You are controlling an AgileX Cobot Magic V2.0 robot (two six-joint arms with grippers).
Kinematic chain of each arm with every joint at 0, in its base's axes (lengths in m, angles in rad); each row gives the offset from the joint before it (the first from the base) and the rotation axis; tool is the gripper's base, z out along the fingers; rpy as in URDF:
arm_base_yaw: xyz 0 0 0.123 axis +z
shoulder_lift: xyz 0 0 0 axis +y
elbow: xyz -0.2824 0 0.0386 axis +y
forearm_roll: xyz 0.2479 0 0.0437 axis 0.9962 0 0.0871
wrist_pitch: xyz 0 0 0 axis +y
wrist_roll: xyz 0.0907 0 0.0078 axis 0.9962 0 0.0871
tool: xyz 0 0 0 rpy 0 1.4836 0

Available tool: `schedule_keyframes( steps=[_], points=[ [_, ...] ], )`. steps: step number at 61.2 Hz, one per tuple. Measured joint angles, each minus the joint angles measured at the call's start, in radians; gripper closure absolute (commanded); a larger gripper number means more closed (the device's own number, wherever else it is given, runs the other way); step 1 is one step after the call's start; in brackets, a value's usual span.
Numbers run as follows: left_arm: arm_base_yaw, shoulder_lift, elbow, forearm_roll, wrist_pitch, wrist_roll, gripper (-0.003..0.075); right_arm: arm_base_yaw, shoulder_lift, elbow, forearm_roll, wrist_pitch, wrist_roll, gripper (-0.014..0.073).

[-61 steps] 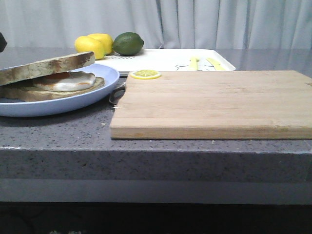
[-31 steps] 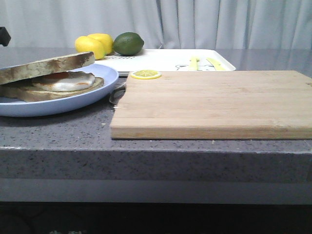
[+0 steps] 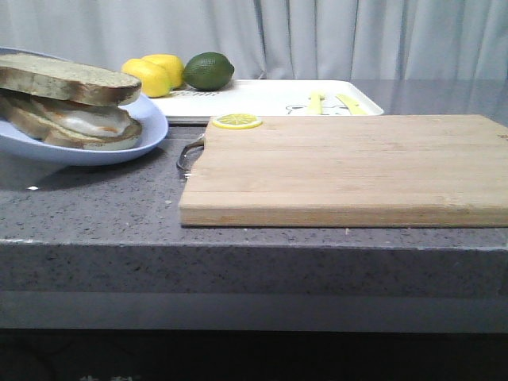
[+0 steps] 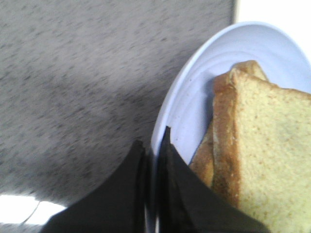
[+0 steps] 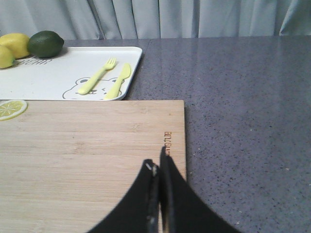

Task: Place bread and move sandwich to tray
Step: 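Grip the blue plate rim with the left gripper and lift it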

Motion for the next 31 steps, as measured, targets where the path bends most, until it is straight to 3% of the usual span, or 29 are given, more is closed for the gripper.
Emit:
schedule_keyframes(
  steps=[16,31],
  points=[
    [-0.039,0.084,-0.161,-0.158,0.025,0.076,0.0741,0.000,0.000,0.000,0.000,0.000,0.000,0.0655],
    [-0.111,0.365,-0.535,-0.156,0.175,0.015,0.0741,0.000,0.000,0.000,0.000,0.002,0.000,0.0655]
  ],
)
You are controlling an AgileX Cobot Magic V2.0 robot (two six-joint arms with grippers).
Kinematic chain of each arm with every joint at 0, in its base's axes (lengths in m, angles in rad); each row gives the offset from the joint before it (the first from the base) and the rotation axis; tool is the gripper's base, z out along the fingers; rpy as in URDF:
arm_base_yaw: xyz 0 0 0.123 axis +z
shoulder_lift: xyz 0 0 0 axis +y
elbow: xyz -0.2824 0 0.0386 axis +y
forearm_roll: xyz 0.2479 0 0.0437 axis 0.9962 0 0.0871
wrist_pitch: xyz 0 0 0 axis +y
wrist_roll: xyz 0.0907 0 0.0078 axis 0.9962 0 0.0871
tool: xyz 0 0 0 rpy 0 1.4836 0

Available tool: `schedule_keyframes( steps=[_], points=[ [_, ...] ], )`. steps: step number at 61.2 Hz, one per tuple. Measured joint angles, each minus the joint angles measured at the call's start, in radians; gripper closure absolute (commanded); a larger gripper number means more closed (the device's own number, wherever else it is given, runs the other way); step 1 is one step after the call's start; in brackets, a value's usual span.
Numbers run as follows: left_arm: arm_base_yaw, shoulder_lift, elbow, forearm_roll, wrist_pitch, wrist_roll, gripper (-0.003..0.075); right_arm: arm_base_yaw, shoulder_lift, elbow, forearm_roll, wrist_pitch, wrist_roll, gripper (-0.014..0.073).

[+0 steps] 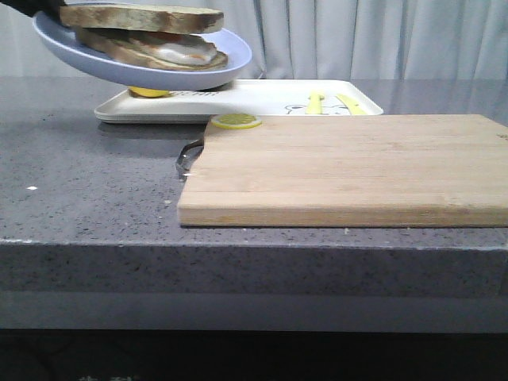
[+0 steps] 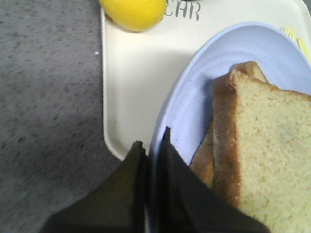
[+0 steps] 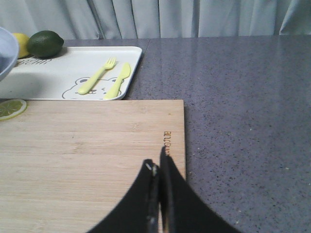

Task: Place bread and move sandwich to tray
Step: 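Grip the blue plate rim with the left gripper and lift it, then carry the plate farther from the robot and lower it onto the tray, then release the plate and raise the left gripper away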

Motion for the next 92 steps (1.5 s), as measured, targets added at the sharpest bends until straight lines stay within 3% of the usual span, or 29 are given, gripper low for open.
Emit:
schedule_keyframes(
  steps=[22,31,62,69,84,92],
  points=[
    [-0.048,0.475,-0.694,0.004,0.240,-0.190,0.0741,0.000,0.000,0.000,0.000,0.004,0.000,0.0655],
    [-0.066,0.589,-0.846,0.004,0.253,-0.238,0.0741,0.000,0.000,0.000,0.000,0.004,0.000,0.0655],
    [-0.084,0.687,-0.890,-0.011,0.250,-0.258,0.0728,0.000,0.000,0.000,0.000,0.005,0.002,0.0655],
    [-0.084,0.690,-0.890,-0.014,0.227,-0.258,0.0644,0.000,0.000,0.000,0.000,0.005,0.002,0.0655],
    [-0.084,0.690,-0.896,-0.033,0.181,-0.253,0.0389,0.000,0.000,0.004,0.000,0.007,0.002,0.0655],
    [-0.084,0.690,-0.909,-0.036,0.187,-0.252,0.0356,0.000,0.000,0.004,0.000,0.009,0.002,0.0655]
  ],
)
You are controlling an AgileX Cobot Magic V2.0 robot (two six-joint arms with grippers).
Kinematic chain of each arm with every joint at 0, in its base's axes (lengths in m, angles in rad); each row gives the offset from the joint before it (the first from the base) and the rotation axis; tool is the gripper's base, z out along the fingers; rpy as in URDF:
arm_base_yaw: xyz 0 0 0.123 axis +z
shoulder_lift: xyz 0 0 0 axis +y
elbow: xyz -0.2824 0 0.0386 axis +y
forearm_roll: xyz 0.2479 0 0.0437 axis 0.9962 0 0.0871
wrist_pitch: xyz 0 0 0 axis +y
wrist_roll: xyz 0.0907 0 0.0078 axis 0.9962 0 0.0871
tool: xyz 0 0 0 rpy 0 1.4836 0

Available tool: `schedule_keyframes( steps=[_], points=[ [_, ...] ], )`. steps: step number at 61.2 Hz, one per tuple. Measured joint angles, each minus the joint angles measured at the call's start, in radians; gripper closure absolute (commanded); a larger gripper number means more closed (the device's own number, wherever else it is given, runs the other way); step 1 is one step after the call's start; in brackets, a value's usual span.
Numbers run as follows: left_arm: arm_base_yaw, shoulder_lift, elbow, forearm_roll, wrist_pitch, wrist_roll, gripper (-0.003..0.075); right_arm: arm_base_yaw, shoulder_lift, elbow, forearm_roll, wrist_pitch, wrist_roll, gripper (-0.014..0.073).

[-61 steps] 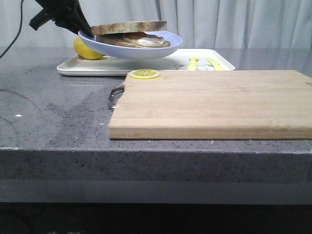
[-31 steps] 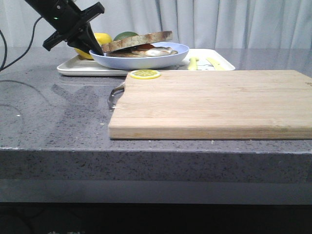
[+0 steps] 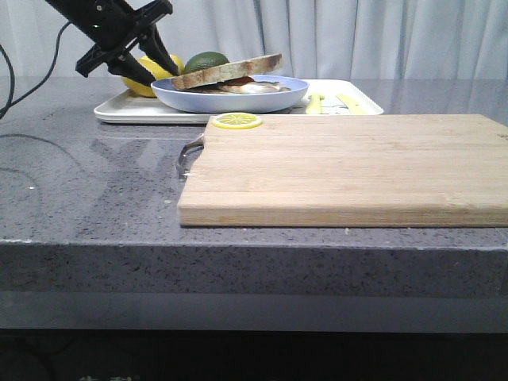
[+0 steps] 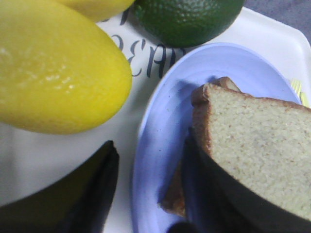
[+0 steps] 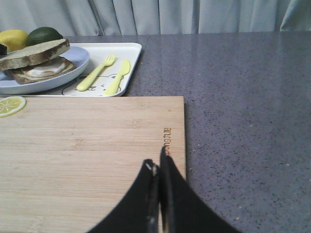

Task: Place bread and move sandwich to tray
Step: 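Release the plate and raise the left gripper away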

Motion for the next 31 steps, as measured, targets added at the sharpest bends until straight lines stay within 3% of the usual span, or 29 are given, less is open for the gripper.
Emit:
schedule_keyframes(
  steps=[9,18,25,31],
  points=[
    [0.018,0.000,-0.058,-0.006,0.051,0.000,0.0393,0.000,0.000,0.000,0.000,0.008,0.000,0.0655],
    [0.043,-0.004,-0.105,-0.043,0.058,0.000,0.0540,0.000,0.000,0.000,0.000,0.008,0.000,0.0655],
    [0.051,-0.006,-0.111,-0.092,0.058,0.000,0.0734,0.000,0.000,0.000,0.000,0.008,0.000,0.0655],
    [0.051,-0.012,-0.111,-0.103,0.061,0.002,0.0741,0.000,0.000,0.000,0.000,0.008,0.000,0.0655]
  ],
)
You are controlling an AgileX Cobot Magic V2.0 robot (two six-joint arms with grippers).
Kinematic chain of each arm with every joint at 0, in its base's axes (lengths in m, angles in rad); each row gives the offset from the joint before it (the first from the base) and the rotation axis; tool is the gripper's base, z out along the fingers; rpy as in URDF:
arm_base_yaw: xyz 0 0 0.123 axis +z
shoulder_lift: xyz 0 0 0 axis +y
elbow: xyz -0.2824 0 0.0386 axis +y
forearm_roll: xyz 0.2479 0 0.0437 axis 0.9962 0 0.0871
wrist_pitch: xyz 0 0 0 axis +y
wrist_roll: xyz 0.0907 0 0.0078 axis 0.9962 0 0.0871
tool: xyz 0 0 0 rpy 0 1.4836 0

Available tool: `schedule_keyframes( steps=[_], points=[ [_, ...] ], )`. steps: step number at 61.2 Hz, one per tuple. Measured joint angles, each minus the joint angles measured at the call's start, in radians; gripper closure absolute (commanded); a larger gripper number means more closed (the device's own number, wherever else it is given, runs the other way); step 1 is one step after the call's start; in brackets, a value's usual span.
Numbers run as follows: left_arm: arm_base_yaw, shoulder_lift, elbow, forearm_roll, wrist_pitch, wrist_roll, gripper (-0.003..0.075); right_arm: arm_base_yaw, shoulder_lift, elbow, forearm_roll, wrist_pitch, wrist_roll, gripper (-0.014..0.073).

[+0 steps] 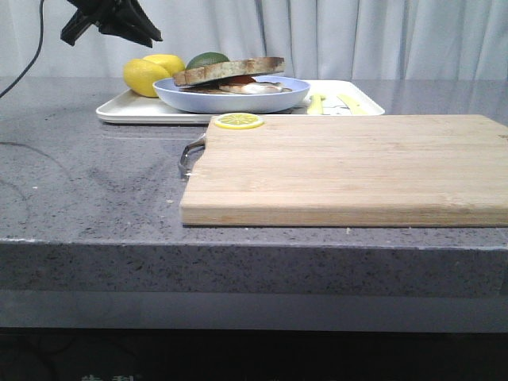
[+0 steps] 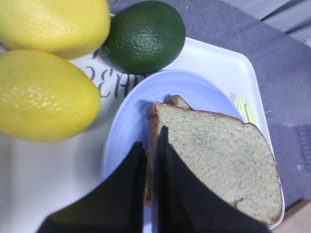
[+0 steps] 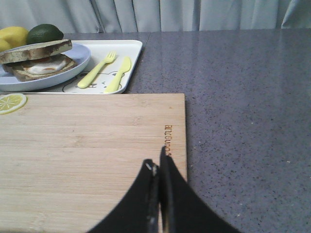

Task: Place bread and move sandwich to tray

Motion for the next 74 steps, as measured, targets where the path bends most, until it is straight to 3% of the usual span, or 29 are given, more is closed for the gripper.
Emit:
schedule_keyframes(
  steps=[12,22,44,74],
  points=[
    [0.000,-0.086,0.004,0.065,0.007,0.025,0.0741,0.000,0.000,0.000,0.000,-0.007,0.000,0.0655],
    [-0.002,-0.235,0.145,0.198,0.007,0.031,0.0741,0.000,0.000,0.000,0.000,-0.009,0.000,0.0655],
    [-0.026,-0.578,0.912,0.521,-0.039,0.094,0.0741,0.000,0.000,0.000,0.000,-0.009,0.000,0.0655],
    [-0.022,-1.294,1.825,0.557,-0.610,0.099,0.0741,0.000,0.000,0.000,0.000,-0.009,0.000,0.0655]
  ],
)
